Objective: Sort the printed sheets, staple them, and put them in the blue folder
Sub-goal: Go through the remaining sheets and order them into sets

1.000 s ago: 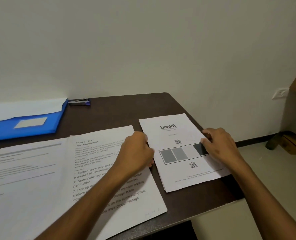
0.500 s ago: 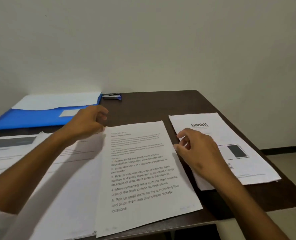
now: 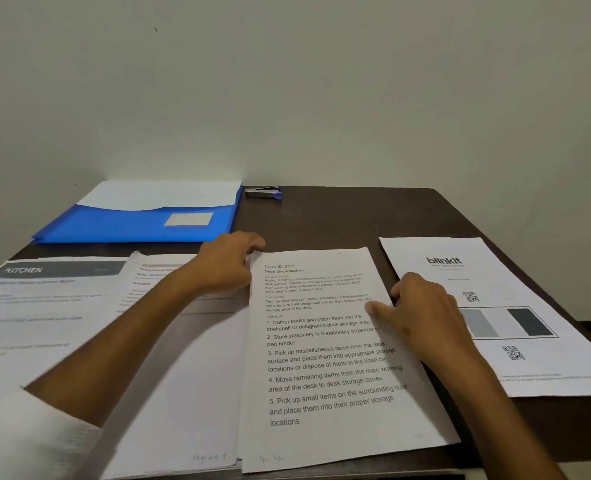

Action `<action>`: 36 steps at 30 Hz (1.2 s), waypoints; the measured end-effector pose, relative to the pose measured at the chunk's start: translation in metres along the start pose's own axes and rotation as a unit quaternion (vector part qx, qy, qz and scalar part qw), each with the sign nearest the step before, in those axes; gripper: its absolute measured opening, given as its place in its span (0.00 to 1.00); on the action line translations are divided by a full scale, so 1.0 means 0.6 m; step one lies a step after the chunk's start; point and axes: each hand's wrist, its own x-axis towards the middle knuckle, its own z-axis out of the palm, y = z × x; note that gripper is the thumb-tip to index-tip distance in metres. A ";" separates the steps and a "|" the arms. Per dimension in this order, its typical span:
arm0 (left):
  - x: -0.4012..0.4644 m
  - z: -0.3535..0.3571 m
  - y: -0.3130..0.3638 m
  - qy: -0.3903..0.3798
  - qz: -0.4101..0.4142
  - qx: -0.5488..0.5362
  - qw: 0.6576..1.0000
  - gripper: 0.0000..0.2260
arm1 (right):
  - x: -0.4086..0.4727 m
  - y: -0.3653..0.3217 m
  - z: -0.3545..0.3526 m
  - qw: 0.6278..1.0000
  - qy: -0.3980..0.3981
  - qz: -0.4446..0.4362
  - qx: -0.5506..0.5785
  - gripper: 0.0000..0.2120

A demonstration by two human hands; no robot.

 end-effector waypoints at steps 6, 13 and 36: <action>0.001 0.013 0.010 0.003 -0.015 0.044 0.999 0.27 | 0.008 -0.005 0.006 0.998 -0.013 -0.026 0.063 0.16; -0.016 -0.005 0.022 0.101 -0.019 -0.063 0.993 0.26 | 0.010 0.001 -0.093 0.967 0.141 -0.088 0.193 0.05; -0.096 -0.001 0.191 0.216 0.021 -0.477 0.851 0.14 | -0.005 -0.029 -0.069 0.878 0.207 -0.125 0.413 0.05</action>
